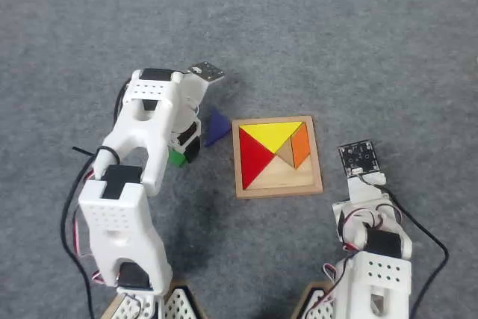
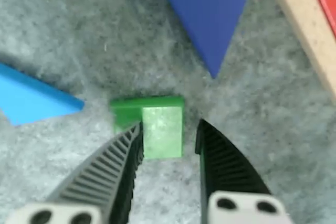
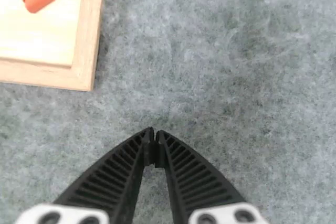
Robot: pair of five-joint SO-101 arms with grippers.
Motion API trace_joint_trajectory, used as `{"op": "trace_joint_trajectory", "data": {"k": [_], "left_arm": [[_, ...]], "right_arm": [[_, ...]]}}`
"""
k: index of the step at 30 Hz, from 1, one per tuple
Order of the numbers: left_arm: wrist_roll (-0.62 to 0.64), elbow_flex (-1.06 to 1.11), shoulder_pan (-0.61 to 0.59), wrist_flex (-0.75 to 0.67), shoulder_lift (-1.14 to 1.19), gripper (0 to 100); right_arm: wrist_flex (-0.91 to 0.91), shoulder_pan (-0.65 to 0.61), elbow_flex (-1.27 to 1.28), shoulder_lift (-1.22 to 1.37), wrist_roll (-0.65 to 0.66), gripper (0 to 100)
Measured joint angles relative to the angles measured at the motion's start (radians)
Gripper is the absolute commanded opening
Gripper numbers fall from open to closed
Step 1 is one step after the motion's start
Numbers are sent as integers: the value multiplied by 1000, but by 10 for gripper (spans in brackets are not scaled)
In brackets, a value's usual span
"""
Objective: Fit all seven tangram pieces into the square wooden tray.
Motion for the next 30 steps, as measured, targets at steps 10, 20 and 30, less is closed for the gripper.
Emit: {"op": "trace_joint_trajectory", "data": {"k": [10,20,30], "left_arm": [[0,-34,-2,21,38,232],[31,-83,-94,6,89,232],[18,-72,-44,18,92,137]], "right_arm": [[0,0,0,0,0,8],[0,0,0,-2,0,8],[0,0,0,-2,0,8]]}}
